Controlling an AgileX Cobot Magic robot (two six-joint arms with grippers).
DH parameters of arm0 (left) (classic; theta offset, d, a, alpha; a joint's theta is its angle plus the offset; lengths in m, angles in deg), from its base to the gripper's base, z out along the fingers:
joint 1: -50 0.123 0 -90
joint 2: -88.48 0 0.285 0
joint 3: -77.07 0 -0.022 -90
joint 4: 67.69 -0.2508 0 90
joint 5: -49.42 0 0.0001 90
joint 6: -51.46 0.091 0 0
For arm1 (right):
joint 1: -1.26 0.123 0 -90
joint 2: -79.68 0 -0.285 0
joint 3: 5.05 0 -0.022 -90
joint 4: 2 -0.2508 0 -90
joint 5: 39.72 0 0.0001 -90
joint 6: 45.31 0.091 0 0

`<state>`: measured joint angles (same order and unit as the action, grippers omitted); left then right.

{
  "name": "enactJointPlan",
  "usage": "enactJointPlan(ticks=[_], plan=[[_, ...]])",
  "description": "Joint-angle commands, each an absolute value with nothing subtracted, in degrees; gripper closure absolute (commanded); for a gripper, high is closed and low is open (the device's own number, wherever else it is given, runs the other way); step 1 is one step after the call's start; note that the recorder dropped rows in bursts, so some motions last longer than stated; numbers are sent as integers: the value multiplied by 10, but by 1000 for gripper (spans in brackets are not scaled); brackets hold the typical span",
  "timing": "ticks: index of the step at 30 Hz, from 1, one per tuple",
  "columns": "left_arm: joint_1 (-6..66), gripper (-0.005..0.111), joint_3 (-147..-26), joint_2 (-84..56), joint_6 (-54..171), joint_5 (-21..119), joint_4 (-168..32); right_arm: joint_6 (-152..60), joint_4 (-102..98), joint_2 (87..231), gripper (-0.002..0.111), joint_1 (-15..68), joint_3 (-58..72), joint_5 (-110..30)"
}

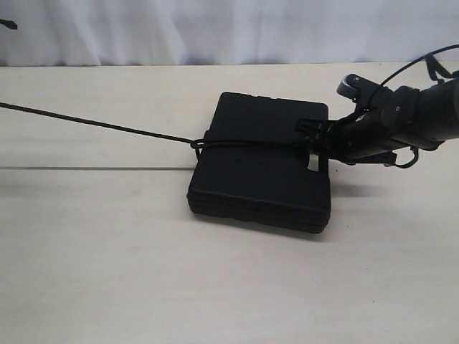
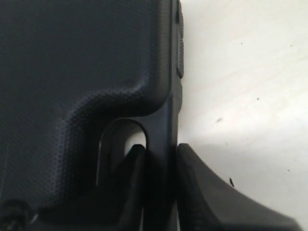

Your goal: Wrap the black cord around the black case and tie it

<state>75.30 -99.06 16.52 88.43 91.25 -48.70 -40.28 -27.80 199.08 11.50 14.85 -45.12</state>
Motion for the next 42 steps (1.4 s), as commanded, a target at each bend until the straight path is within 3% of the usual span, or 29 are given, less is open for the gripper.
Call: enactJointPlan(ticks=[1,11,20,23,28,30,37,42], plan=[[796,107,-990,176,870,861,-507,-404,-281,1986,104,106,149,-415],[870,107,-990,227,870,897,-523,-417,-281,1986,104,106,149,-417],[873,106,-990,266,873,908,-505,-431,-281,1986,104,108,149,-426],[873,93,-990,262,876,910,-505,-434,-281,1986,104,114,149,-427],[873,59,-1009,260,876,941,-475,-458,-281,1986,104,142,143,-426],[873,52,-1037,260,876,972,-439,-467,-281,1986,104,156,135,-430],[866,50,-1165,260,952,1170,-225,-477,-281,1986,104,187,103,-451],[785,50,-1155,260,1134,1194,-177,-481,-296,1986,104,187,90,-456]])
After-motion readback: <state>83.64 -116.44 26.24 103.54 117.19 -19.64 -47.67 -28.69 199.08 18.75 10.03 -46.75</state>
